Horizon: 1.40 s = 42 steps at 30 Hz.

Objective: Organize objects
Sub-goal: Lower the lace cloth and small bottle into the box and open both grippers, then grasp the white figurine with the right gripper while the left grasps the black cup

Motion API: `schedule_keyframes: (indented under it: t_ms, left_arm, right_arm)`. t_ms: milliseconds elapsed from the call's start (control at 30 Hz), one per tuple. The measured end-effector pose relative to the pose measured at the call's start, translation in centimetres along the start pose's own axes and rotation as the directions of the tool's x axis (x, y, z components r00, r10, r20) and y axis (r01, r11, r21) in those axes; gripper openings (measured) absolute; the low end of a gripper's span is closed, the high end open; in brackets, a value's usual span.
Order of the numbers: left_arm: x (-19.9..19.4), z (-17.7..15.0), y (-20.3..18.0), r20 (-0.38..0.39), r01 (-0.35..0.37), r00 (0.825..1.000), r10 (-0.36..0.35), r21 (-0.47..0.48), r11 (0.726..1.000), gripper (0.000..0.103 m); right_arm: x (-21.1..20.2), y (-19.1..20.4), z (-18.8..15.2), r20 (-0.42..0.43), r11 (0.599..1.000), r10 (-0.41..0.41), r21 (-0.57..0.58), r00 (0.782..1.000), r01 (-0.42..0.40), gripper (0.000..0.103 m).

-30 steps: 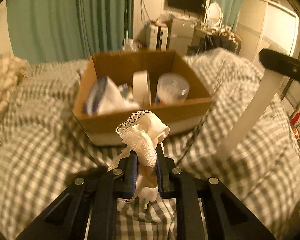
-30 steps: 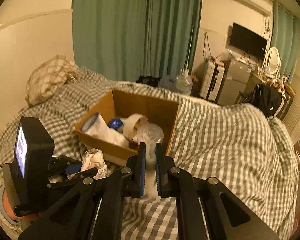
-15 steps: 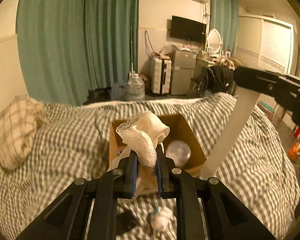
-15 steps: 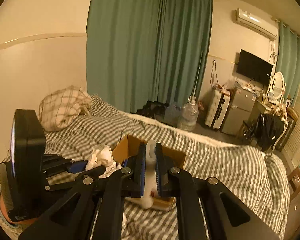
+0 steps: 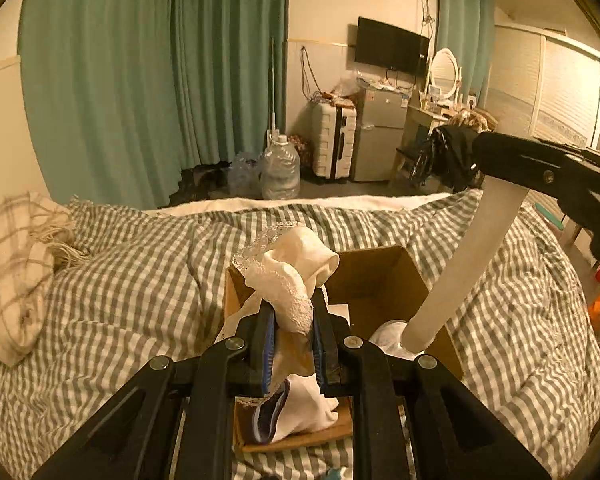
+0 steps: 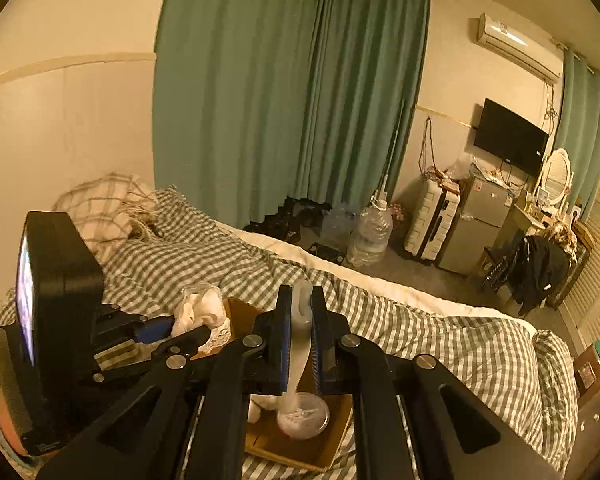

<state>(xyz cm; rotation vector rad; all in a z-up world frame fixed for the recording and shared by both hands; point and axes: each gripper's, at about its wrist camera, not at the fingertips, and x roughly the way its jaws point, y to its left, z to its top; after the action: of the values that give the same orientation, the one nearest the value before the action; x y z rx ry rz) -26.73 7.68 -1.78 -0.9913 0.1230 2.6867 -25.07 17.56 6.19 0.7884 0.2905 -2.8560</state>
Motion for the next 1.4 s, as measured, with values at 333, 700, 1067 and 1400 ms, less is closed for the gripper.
schedule_keyframes:
  t_ms: [333,700,1067,1400]
  left_arm:
    - [3.4,-0.6,-0.3,-0.045,0.01,0.999,-0.01,0.005,1.0,0.016]
    - [0.5,-0.4,-0.4,-0.016,-0.004,1.0,0.004,0.011,1.0,0.073]
    - [-9.2,0.0,0.9,0.093,-0.065,0.994,0.063,0.021,0.998,0.103]
    - [-14.7,-4.8,3.8,0.113,-0.098,0.988,0.102,-0.034,0.995,0.103]
  right_arm:
    - [4.9,-2.3,-2.2,-0.057,0.998,0.017,0.065,0.998,-0.013,0.009]
    - [1.1,-3.6,-1.9,0.001,0.994,-0.049,0.096,0.999,0.049,0.065]
    - [-8.7,-3.3,0.3,0.09,0.986,-0.142,0.099,0.986,0.133,0.089]
    - [-14.2,0.3,-3.1,0.079,0.993,-0.107,0.049,0.991,0.104,0.092]
